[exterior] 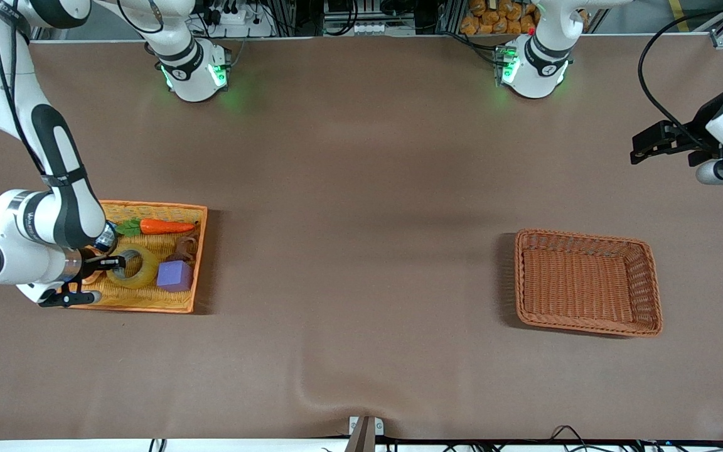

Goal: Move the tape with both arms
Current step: 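Lower the right gripper onto the yellow tape roll and grasp it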

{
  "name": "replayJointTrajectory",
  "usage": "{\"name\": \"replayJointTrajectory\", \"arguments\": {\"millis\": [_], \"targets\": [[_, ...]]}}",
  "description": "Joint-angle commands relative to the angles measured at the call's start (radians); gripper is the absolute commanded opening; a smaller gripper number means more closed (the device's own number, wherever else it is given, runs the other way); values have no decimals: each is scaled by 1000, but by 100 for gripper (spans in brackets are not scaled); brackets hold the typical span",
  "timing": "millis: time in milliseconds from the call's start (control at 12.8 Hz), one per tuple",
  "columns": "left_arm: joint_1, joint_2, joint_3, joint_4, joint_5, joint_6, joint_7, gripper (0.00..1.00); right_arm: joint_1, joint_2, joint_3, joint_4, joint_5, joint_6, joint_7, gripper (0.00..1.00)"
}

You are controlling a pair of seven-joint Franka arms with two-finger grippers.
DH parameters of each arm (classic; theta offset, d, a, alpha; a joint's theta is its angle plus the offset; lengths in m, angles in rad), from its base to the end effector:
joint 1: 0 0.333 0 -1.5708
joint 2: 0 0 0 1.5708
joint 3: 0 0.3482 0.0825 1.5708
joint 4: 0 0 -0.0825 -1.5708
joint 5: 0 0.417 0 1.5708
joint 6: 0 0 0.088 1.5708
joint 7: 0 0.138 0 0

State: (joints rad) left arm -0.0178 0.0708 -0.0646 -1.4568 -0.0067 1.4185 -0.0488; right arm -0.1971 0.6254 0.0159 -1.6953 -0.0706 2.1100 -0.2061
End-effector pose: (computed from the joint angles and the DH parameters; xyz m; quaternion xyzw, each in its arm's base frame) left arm 0.5904 -0.0483 0.6283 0.9984 -0.0171 -0.0547 0.0020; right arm 0.6771 -0.1301 0.1899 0.9937 0.0326 -0.1075 0.0028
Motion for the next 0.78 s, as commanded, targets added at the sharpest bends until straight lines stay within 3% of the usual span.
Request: {"name": "replayJointTrajectory", "arguments": {"millis": [0, 234, 390, 546, 702], "targets": [[1, -5, -6, -11, -35, 2, -81, 100, -15, -47, 10, -11, -6, -4, -4, 0], [-5, 4, -27, -14, -39, 4, -117, 100, -22, -143, 10, 14, -5, -31, -1, 0], [-17, 10, -29, -10, -39, 16, -117, 100, 8, -173, 30, 98, 8, -167, 11, 0], [-19, 29, -29, -11, -39, 52, -120, 100, 37, -168, 47, 183, 149, -321, 77, 0], [-14, 47, -29, -16, -39, 77, -131, 100, 105, -165, 47, 198, 245, -340, 160, 0]]}}
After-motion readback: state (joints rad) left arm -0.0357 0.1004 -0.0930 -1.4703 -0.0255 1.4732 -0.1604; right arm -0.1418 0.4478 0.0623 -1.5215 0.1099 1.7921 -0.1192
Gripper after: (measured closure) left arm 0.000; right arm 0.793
